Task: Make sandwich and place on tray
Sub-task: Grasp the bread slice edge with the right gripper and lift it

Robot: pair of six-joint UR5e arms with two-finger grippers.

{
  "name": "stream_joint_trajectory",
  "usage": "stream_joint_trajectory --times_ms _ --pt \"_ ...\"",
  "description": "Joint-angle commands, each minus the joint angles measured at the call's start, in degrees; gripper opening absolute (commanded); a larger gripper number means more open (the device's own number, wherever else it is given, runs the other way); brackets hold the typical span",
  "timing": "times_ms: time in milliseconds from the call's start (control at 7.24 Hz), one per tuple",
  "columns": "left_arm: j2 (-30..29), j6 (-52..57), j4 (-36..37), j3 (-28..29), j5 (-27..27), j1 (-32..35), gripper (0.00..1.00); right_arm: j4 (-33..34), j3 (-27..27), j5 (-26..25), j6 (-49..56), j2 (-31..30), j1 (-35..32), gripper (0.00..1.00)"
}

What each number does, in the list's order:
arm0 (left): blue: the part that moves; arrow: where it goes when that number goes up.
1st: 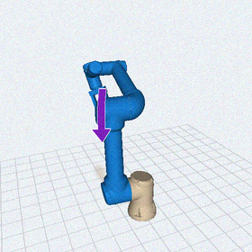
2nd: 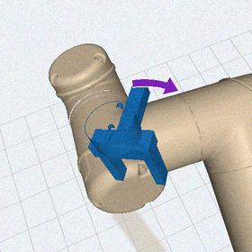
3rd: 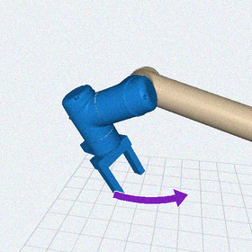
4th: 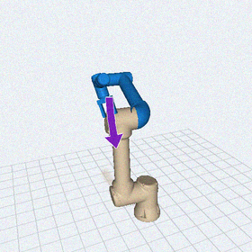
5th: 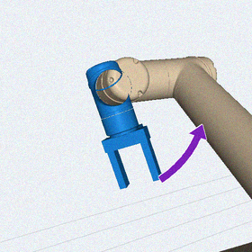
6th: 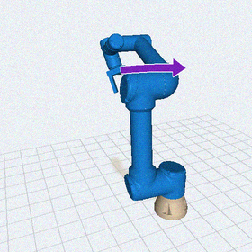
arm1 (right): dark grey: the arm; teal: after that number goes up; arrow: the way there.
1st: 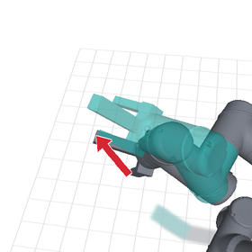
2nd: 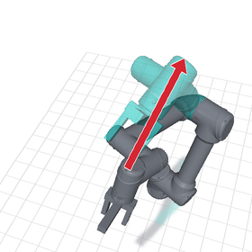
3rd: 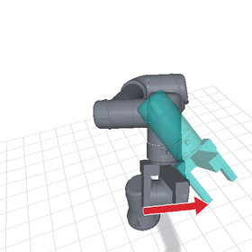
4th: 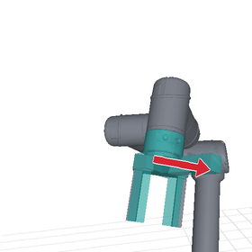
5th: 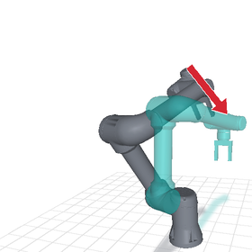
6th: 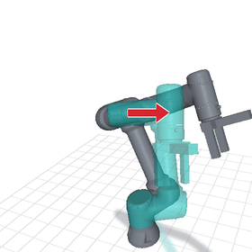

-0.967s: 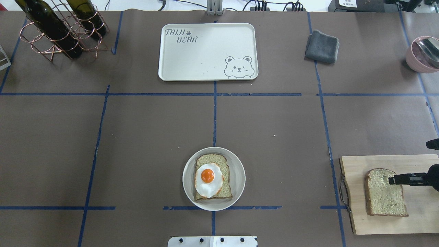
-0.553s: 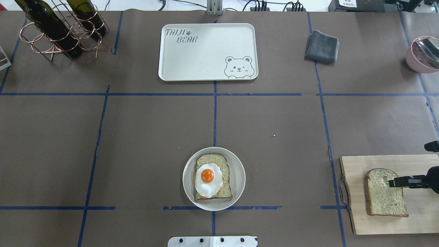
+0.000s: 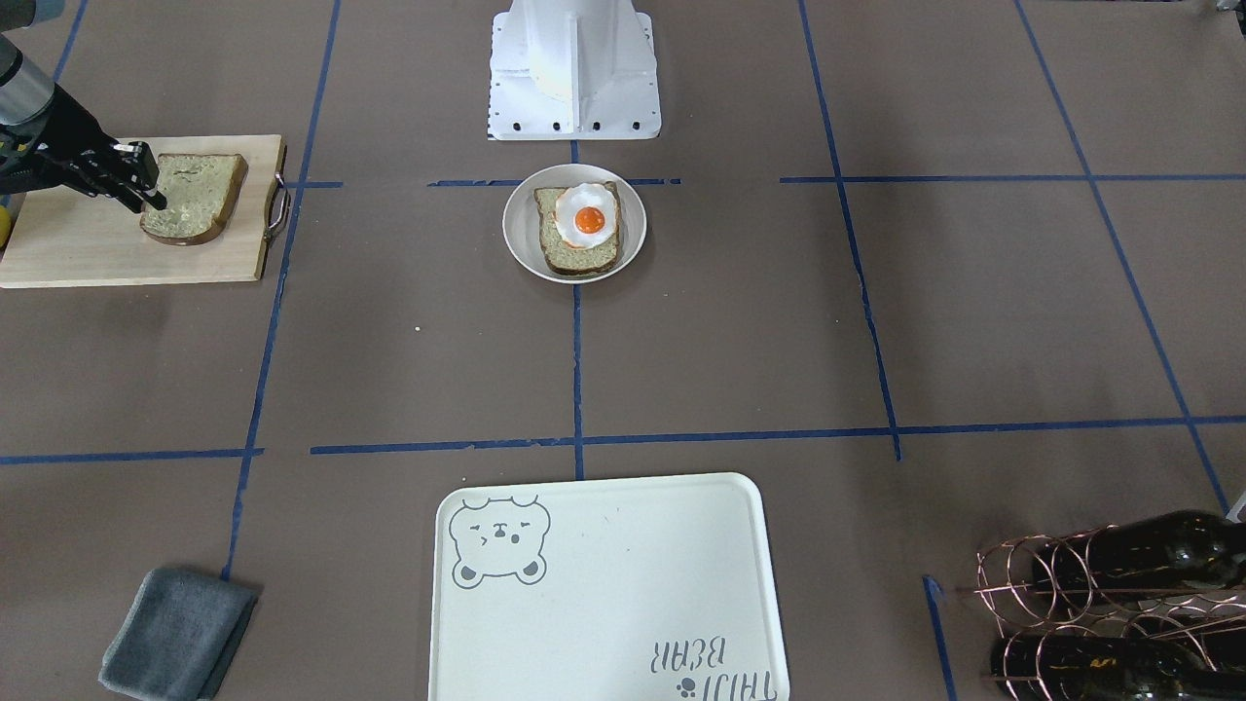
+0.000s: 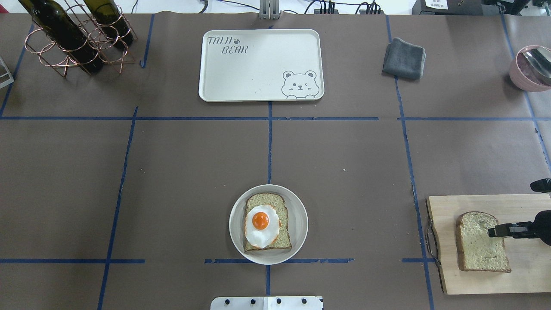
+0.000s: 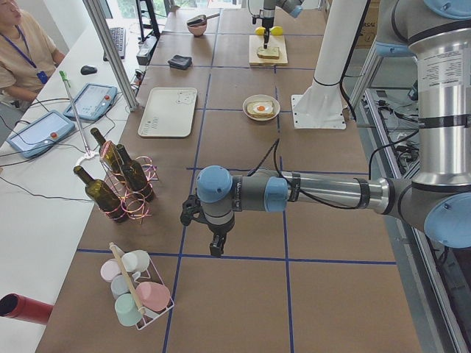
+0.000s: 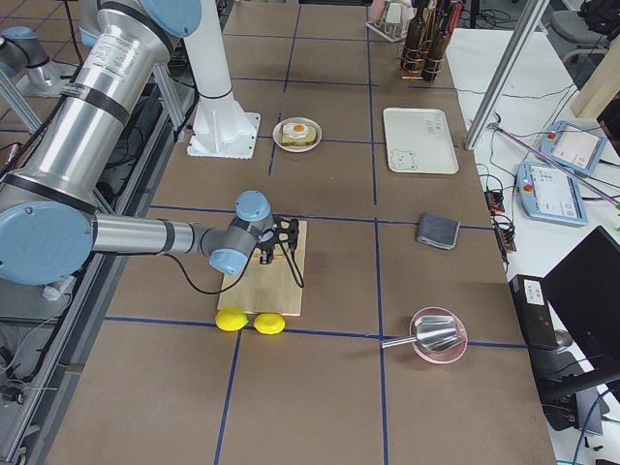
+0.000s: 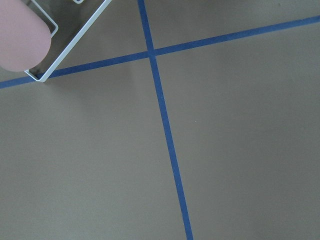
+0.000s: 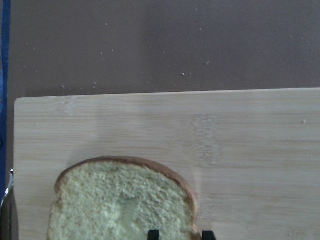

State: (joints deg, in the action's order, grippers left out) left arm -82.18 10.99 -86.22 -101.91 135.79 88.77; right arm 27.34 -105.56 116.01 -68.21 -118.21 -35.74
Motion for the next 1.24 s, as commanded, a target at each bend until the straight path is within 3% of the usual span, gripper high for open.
stream_joint_trajectory --times_ms 0,553,1105 --pt "0.0 0.0 0.0 0.0 0.0 0.0 1.0 -1.0 0.0 0.1 0.4 -0.3 0.0 0.0" --pt "-0.1 0.0 -0.1 0.0 -0.1 0.0 1.0 -5.7 -0.4 4.7 0.5 -1.1 -1.3 0.0" --pt "0.0 0.0 -0.1 0.0 -0.1 0.0 1.0 -6.3 -1.6 19.8 0.5 6.3 -12.8 0.0"
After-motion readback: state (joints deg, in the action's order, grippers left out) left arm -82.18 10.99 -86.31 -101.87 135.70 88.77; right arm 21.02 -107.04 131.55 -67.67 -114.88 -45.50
